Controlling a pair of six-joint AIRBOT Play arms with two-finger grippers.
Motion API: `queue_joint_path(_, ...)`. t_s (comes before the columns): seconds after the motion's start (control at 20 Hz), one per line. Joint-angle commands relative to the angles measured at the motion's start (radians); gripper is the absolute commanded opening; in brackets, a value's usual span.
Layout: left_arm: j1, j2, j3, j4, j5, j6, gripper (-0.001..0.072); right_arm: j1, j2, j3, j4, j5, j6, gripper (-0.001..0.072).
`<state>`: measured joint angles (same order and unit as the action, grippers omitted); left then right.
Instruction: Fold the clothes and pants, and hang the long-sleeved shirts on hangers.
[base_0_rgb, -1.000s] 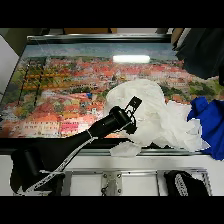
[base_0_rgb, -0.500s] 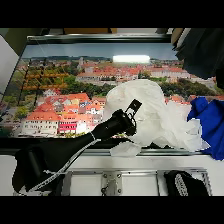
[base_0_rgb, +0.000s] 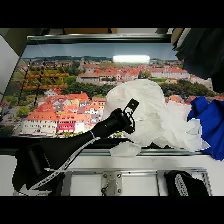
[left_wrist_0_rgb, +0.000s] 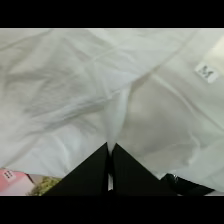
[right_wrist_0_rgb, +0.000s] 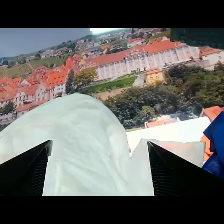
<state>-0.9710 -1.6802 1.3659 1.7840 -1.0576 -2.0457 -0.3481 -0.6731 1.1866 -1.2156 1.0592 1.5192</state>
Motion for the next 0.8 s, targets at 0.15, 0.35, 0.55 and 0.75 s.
queue_joint_path(0.15,0.055,0.065,0.001,-0.004,-0.012,-0.002,0.0011,0.232,-0.061,-0.126,-0.069,0.118,0.002,0.058)
queue_joint_path(0.35,0.063,0.144,0.001,-0.007,-0.012,-0.002,0.0011,0.483,-0.26,-0.161,-0.354,0.188,0.227,0.0579)
queue_joint_path(0.55,0.061,0.157,0.0,-0.007,-0.027,-0.002,0.0011,0.638,-0.468,-0.159,-0.482,0.138,0.529,0.0579)
queue_joint_path(0.75,0.061,0.157,0.001,-0.007,-0.029,-0.002,0.0011,0.645,-0.586,-0.15,-0.48,0.13,0.697,0.0579)
